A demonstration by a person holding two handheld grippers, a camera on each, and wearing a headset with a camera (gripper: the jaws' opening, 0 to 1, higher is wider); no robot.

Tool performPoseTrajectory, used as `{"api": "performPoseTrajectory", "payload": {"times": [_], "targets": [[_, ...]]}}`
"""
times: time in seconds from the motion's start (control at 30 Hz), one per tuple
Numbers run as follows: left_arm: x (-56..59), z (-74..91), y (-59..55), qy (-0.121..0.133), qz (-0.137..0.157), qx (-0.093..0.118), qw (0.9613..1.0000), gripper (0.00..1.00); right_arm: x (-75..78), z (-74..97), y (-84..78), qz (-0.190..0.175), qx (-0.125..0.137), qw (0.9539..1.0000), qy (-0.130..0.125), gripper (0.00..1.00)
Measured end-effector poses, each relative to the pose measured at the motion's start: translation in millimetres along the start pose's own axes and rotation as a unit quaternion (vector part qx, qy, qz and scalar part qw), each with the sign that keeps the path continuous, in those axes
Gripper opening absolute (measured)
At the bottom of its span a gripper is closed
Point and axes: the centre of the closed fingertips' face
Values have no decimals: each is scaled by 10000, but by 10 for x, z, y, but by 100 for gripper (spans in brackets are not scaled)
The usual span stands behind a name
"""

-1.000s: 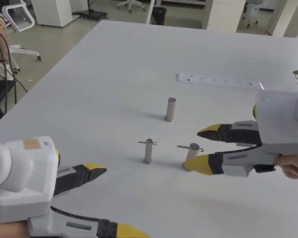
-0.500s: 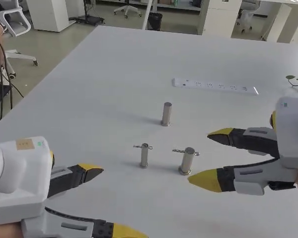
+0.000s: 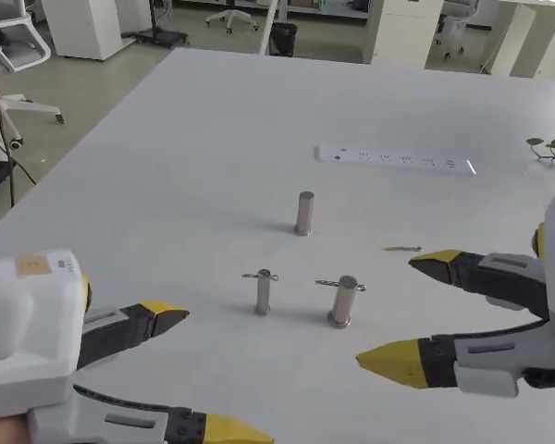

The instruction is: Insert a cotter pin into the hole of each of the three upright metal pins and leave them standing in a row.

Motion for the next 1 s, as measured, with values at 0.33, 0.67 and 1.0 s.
{"api": "performPoseTrajectory", "payload": {"times": [0.33, 0.67, 1.0], "targets": [[-38, 22, 36, 55, 94, 42, 9999, 98, -90, 142, -93, -154, -18, 9998, -129, 84], [-23, 36, 34, 76, 120, 16, 9999, 98, -114, 320, -169, -394, 97, 9987, -322, 88], [-5, 65, 52, 91, 184, 48, 9998, 98, -76, 512, -362, -1006, 245, 9925, -644, 94]]}}
Point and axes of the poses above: the centre of the closed fingertips' face, and the gripper's own axes: z roughly backward along the fingers, x roughly to its right, y roughly out of its top, and after that the axes turned 12 degrees about y, right-handed
